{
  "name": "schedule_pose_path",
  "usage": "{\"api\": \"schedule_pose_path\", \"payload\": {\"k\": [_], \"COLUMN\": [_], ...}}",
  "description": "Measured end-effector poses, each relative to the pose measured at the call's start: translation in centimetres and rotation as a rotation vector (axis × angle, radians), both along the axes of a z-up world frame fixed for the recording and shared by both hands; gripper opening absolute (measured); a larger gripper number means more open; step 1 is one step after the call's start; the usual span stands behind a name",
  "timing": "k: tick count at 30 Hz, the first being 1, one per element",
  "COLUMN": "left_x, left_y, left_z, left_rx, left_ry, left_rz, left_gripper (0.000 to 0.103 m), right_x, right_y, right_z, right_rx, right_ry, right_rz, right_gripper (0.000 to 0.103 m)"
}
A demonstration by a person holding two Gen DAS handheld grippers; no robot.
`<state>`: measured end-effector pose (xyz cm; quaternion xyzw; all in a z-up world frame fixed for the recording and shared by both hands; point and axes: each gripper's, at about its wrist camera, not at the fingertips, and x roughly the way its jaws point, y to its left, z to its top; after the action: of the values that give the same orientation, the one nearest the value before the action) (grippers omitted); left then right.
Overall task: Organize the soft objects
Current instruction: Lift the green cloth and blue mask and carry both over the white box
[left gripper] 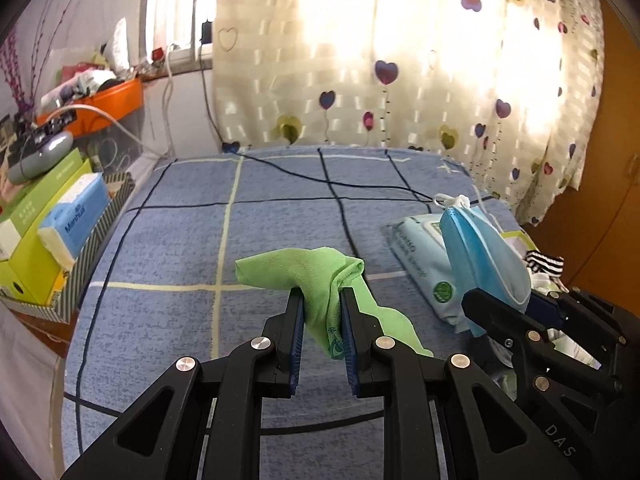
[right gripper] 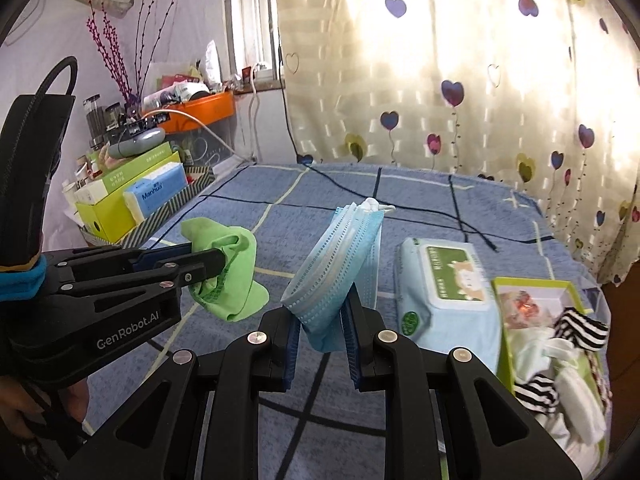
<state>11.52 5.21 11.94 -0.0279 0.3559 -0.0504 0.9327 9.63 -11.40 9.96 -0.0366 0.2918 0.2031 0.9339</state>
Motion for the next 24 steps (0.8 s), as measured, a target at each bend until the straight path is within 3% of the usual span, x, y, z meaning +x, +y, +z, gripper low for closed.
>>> {"api": "schedule_pose_path", "payload": {"k": [12,24], "left_x": [-1.3,-1.4], "left_y": [-4.5,-10.7], "left_z": [1.6,1.8], "left_rx": [-0.022,-0.058], "left_ry": [-0.043,-0.032], "left_rz": [-0.115,-0.260], "left_gripper": [0.017,0.017], "right_x": [-2.8,-5.0], "right_y": [-5.2,-11.5], "right_z": [1.2,1.1], "right_rx": [-0.017,-0.047], "right_ry": [-0.034,-0.023], "right_rz": [-0.098,-0.212], "right_gripper": [0.021,0.021]}}
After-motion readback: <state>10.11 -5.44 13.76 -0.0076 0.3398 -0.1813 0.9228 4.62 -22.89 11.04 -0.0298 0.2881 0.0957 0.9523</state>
